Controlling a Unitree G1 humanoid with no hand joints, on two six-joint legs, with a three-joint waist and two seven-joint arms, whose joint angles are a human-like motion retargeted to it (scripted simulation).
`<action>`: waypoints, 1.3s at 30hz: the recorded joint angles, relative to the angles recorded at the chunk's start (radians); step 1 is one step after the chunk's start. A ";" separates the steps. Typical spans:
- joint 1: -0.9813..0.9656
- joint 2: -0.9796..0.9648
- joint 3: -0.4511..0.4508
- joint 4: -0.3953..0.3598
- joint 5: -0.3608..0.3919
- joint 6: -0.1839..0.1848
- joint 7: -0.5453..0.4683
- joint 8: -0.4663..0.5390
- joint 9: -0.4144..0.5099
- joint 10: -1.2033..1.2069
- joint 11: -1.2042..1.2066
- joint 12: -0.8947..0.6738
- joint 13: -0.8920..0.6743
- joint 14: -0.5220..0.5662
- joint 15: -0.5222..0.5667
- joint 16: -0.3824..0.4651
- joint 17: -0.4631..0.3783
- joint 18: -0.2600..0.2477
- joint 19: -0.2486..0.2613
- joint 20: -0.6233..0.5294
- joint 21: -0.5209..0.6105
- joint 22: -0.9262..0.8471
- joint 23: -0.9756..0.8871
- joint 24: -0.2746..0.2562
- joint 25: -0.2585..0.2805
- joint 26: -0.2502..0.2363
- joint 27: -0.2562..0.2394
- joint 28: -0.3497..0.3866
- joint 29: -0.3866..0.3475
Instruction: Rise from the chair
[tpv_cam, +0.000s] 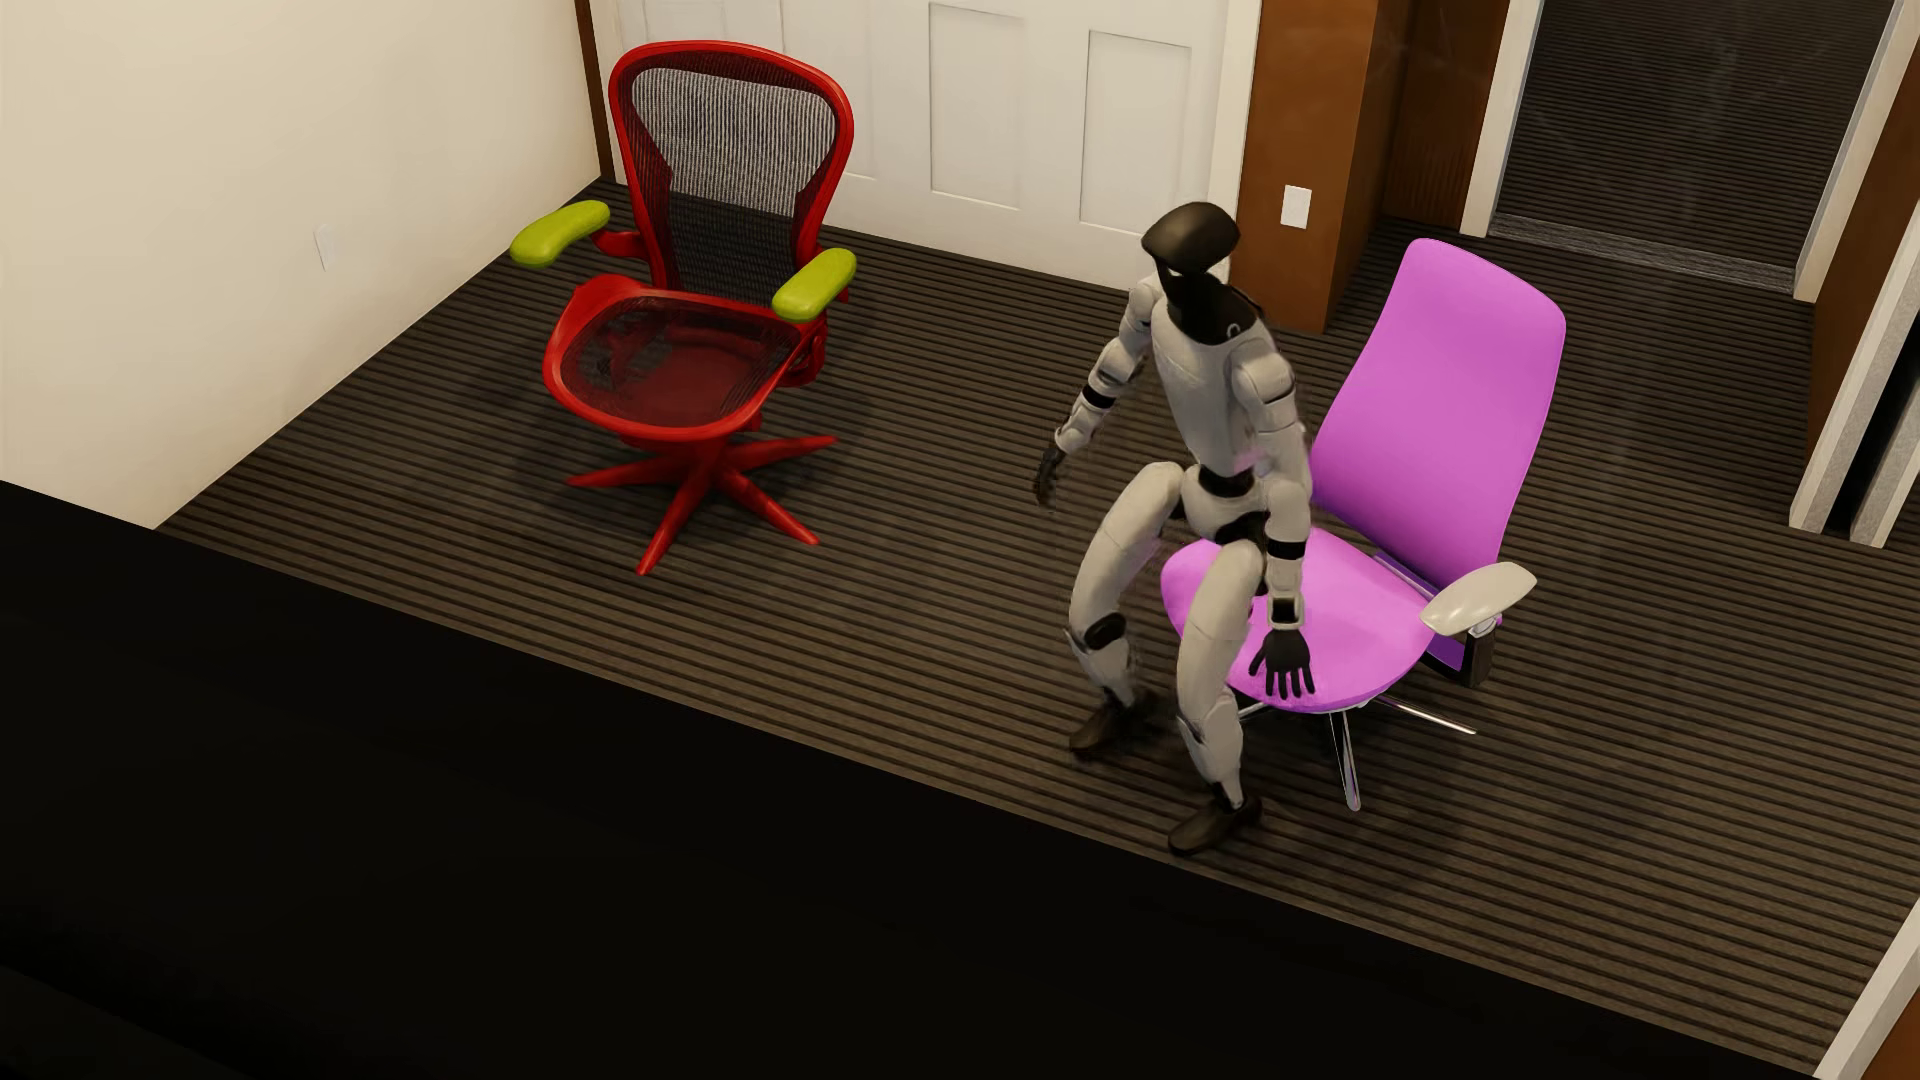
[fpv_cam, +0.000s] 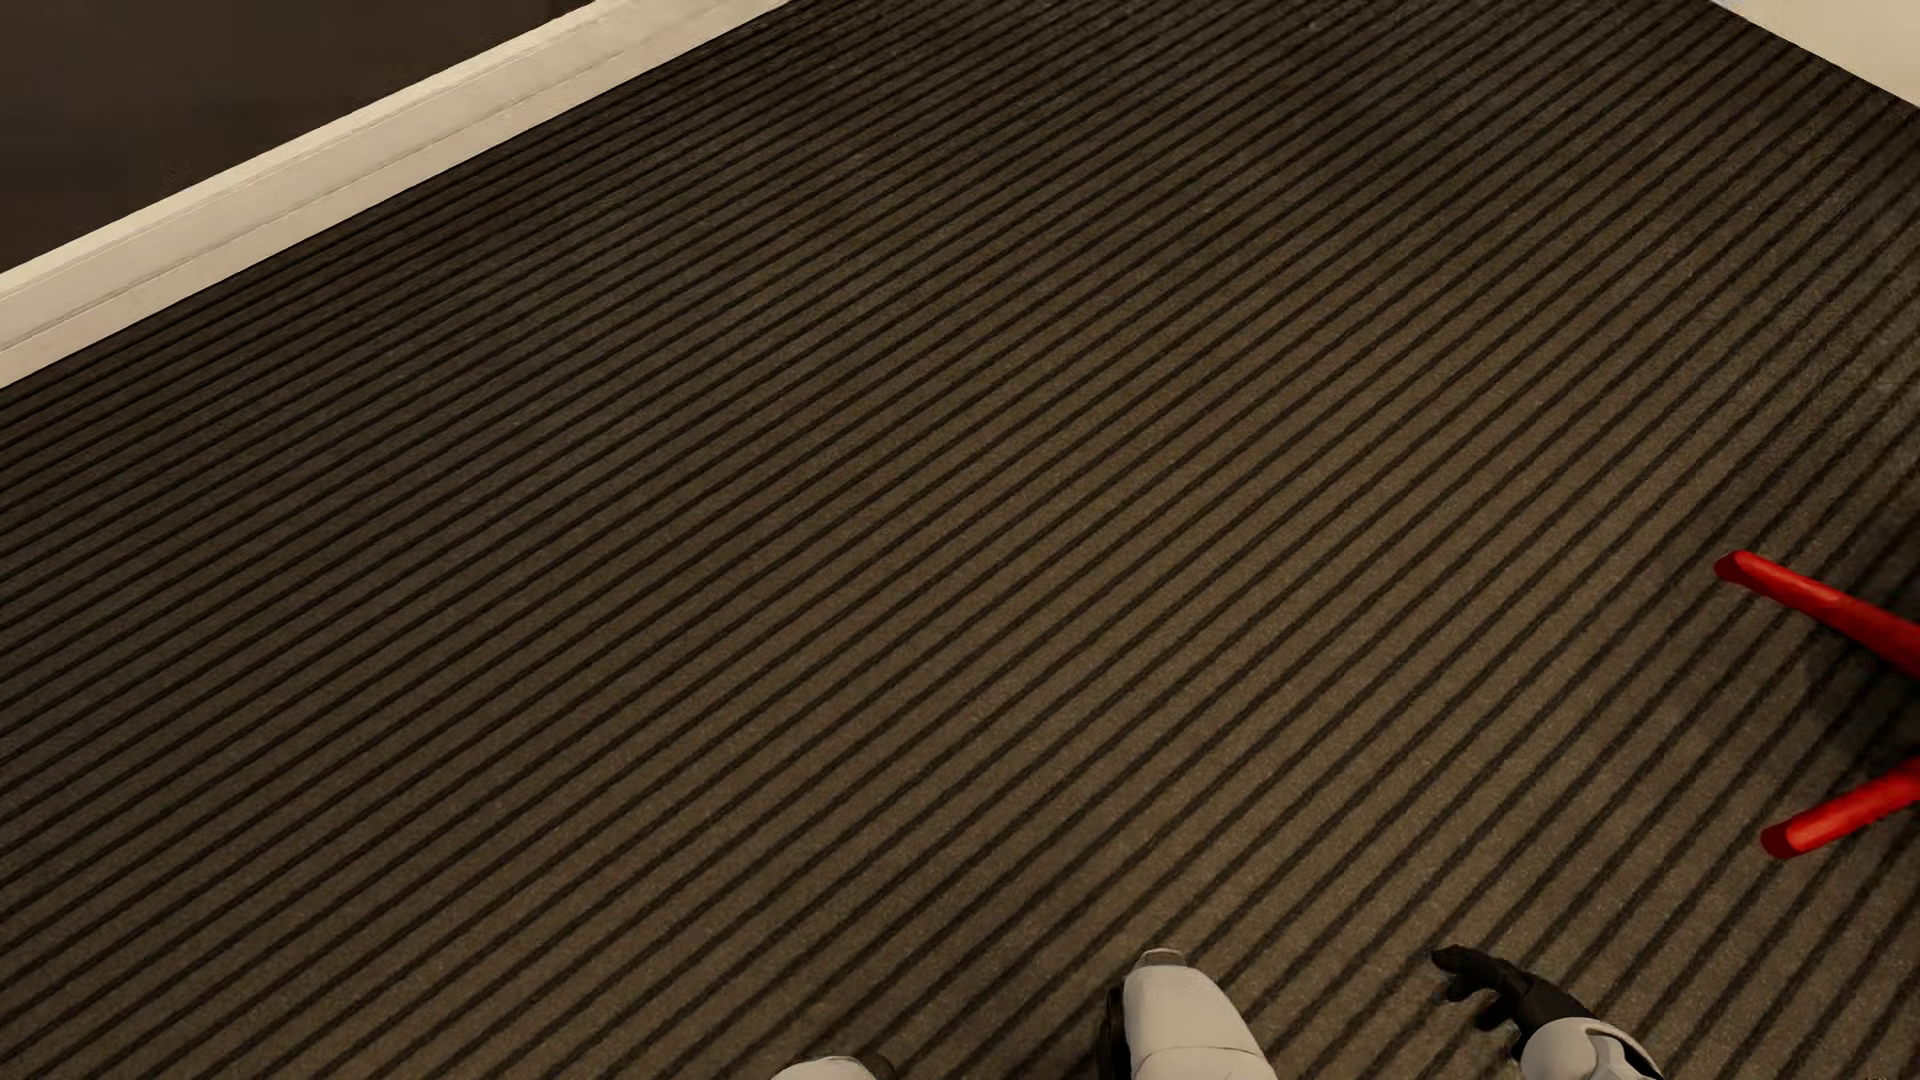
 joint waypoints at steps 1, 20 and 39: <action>0.068 0.013 -0.012 0.012 -0.011 0.005 0.026 -0.011 -0.010 -0.060 -0.018 0.021 0.007 0.003 0.009 0.005 -0.001 -0.009 0.003 0.012 -0.007 0.011 0.001 -0.003 0.001 0.004 0.001 0.003 0.000; -0.125 0.499 0.120 0.021 0.074 0.044 -0.043 -0.112 -0.055 0.305 -0.616 0.078 -0.009 0.094 -0.024 -0.065 -0.063 -0.102 -0.258 0.220 0.079 0.009 0.010 -0.002 -0.005 -0.010 0.003 0.008 -0.014; 0.165 0.309 0.036 0.061 -0.098 -0.006 -0.043 0.000 -0.133 -0.063 -0.467 0.063 0.119 0.039 0.173 -0.017 0.004 -0.101 -0.097 0.092 -0.014 -0.023 0.050 -0.086 0.063 -0.038 0.013 0.092 -0.004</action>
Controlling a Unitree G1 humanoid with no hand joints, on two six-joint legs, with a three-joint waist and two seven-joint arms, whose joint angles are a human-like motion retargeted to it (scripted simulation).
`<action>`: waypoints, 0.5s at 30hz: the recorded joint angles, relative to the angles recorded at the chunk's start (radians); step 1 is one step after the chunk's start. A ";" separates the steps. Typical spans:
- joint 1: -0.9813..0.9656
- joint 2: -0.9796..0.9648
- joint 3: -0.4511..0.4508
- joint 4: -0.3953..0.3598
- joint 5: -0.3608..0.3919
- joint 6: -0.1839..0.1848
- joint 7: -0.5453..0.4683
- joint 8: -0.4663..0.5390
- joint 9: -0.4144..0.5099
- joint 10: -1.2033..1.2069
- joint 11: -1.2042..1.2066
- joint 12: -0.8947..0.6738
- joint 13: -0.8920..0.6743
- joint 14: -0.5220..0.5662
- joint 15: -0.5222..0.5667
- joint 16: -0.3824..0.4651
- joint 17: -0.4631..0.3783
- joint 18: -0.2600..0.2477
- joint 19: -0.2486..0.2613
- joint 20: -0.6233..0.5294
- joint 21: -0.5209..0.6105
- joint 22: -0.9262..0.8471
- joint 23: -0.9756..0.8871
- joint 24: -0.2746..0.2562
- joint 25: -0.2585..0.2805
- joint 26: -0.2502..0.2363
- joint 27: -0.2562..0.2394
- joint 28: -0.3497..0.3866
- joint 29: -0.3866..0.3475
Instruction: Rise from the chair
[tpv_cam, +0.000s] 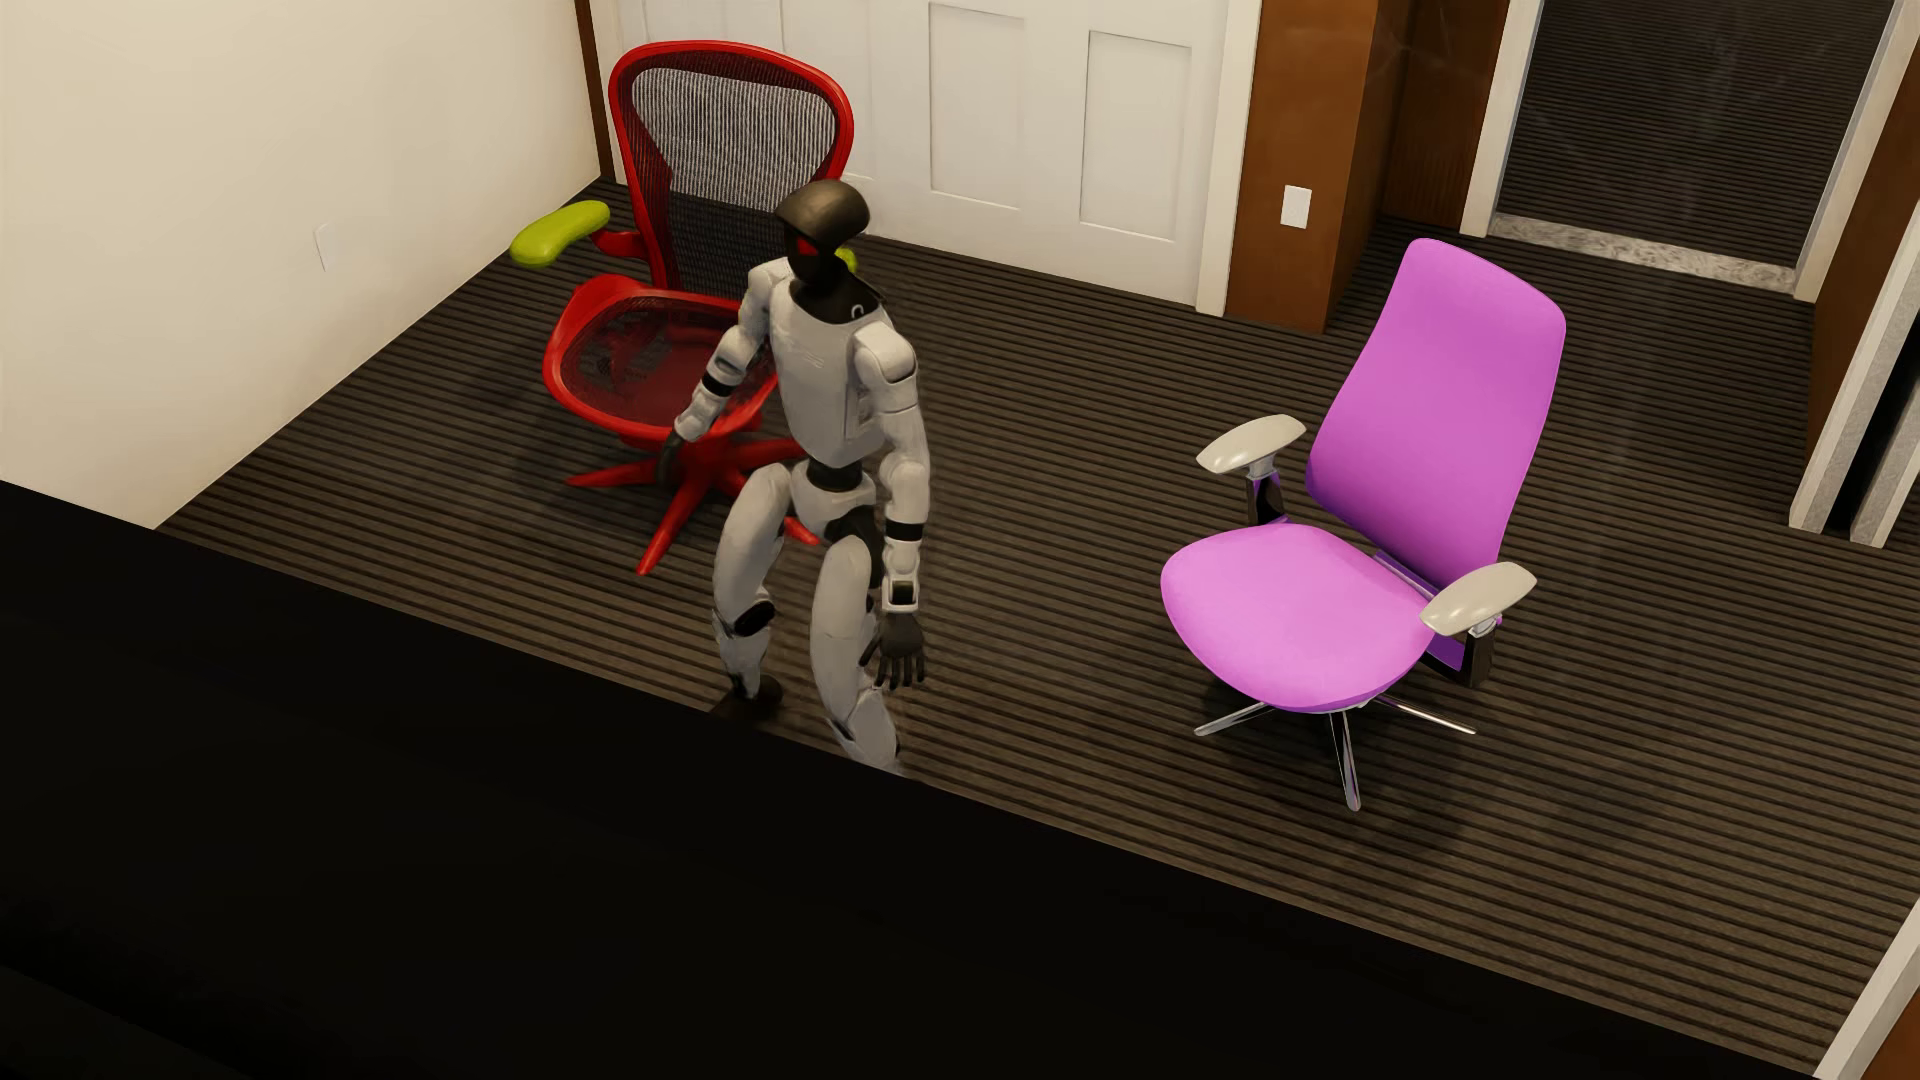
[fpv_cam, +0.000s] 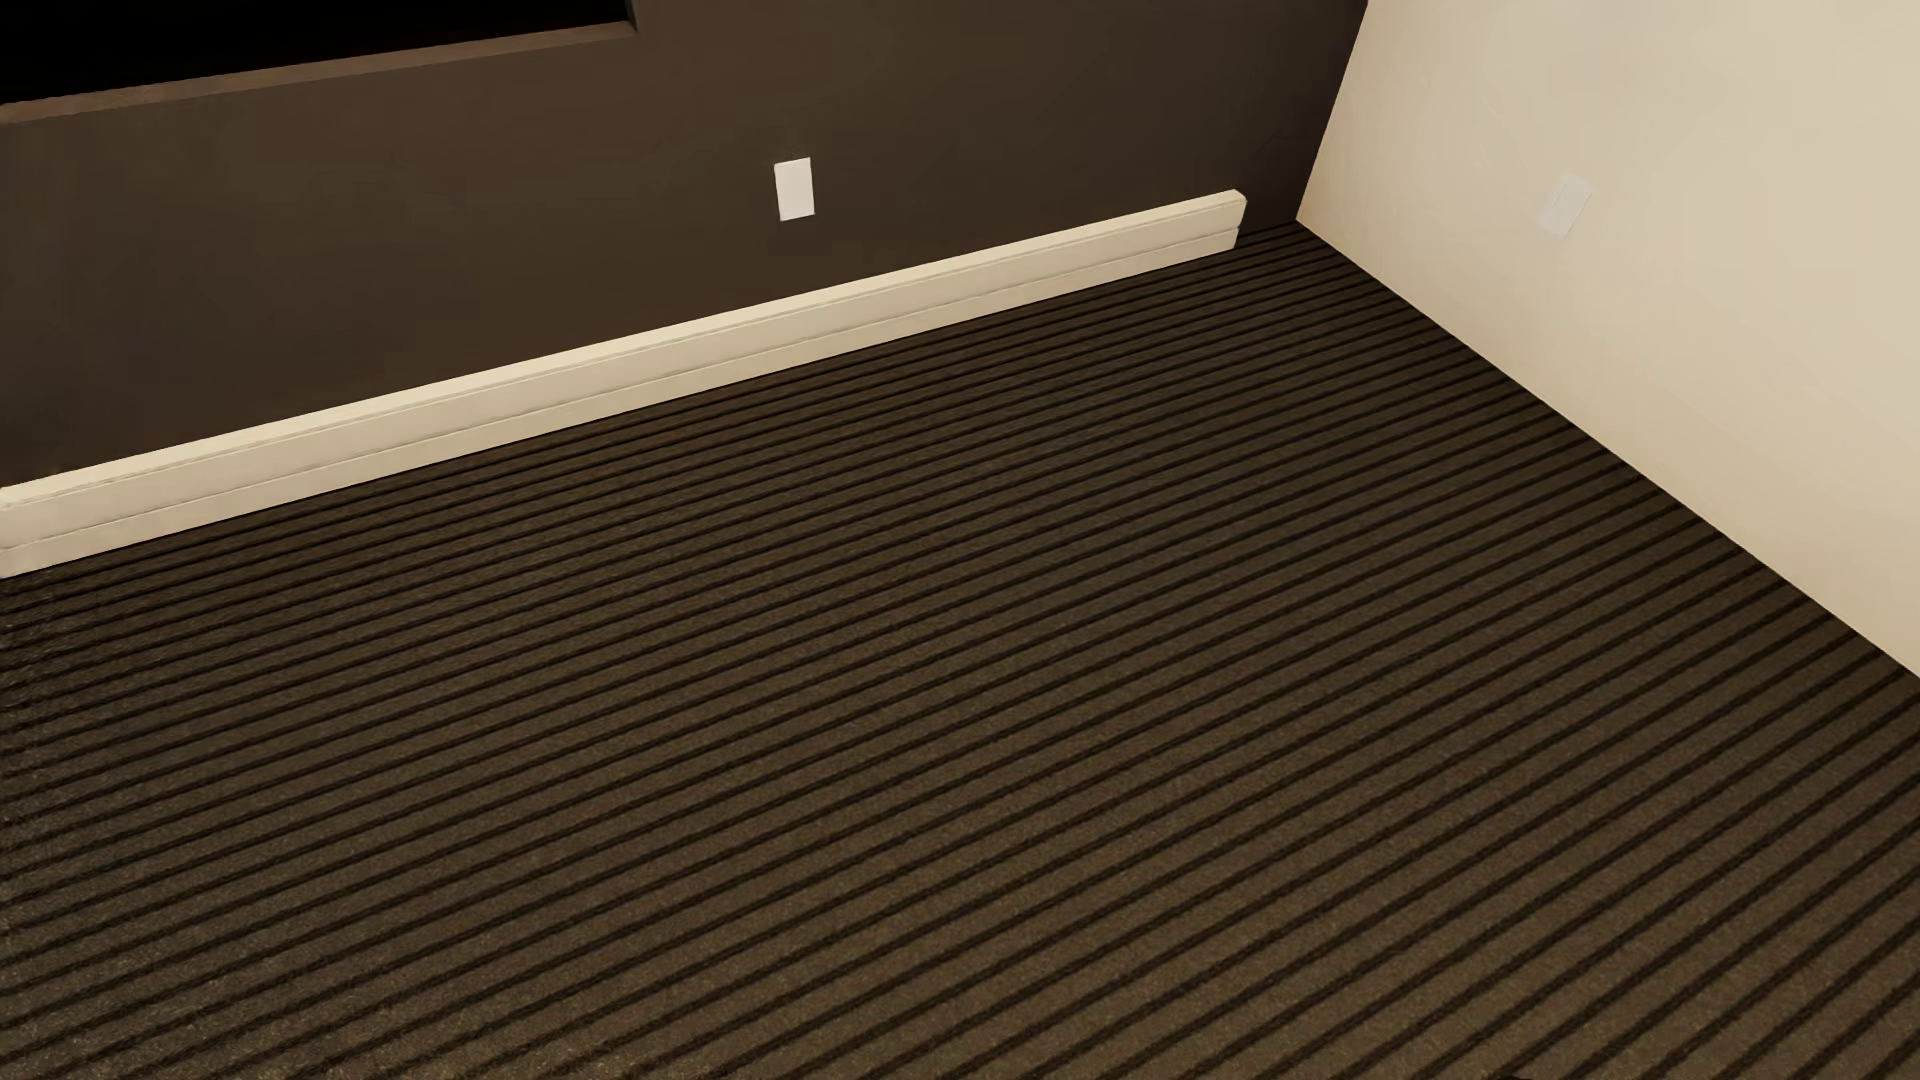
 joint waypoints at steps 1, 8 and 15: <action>-0.013 0.001 0.005 0.012 -0.017 -0.001 -0.017 0.024 -0.010 0.014 -0.048 -0.006 0.008 -0.007 0.021 -0.005 -0.008 -0.010 0.011 -0.013 -0.003 0.007 -0.002 0.004 0.001 0.002 0.001 -0.008 0.001; -0.161 0.097 0.030 0.123 0.011 0.007 -0.083 -0.021 -0.019 0.029 -0.082 -0.041 -0.003 0.125 -0.136 -0.021 -0.055 -0.109 -0.012 -0.014 -0.030 0.069 -0.037 0.025 -0.037 -0.004 -0.034 -0.027 0.001; -0.154 0.151 0.032 0.039 0.057 0.041 -0.004 -0.072 -0.018 0.007 -0.164 -0.068 -0.001 0.061 -0.161 -0.051 -0.058 -0.062 -0.007 -0.071 -0.052 0.118 -0.021 0.094 0.010 -0.003 -0.043 -0.060 -0.008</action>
